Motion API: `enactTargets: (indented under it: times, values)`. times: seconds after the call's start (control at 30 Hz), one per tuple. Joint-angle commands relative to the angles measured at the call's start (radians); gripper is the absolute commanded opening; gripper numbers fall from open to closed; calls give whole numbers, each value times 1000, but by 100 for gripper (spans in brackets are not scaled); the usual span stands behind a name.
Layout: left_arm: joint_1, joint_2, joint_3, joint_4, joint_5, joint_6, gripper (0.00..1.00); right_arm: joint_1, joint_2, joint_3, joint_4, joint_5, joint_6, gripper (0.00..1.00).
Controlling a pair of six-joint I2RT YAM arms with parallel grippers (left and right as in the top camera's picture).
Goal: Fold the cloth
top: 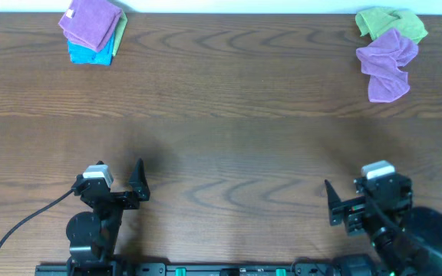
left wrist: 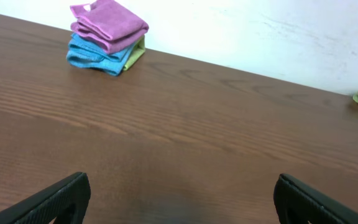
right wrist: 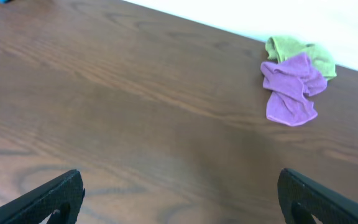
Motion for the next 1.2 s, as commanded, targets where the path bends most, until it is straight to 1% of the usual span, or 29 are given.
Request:
enactTargets:
  times: [0.0,0.23,0.57,1.17]
  values:
    - [-4,-7,-29,-5,-15,0,95,-10,-72,-92,31,10,-11,99]
    - [-4,-7,-29,-5,-15,0,96,-26,-203,-279,129,10,-11,99]
    - [-4,-7,-29,-5,-15,0,95,-76,-325,-447,173,10,-11,99]
    - [-4,-7,-29,-5,-15,0,95,-77,-343,-615,214,8,-10,99]
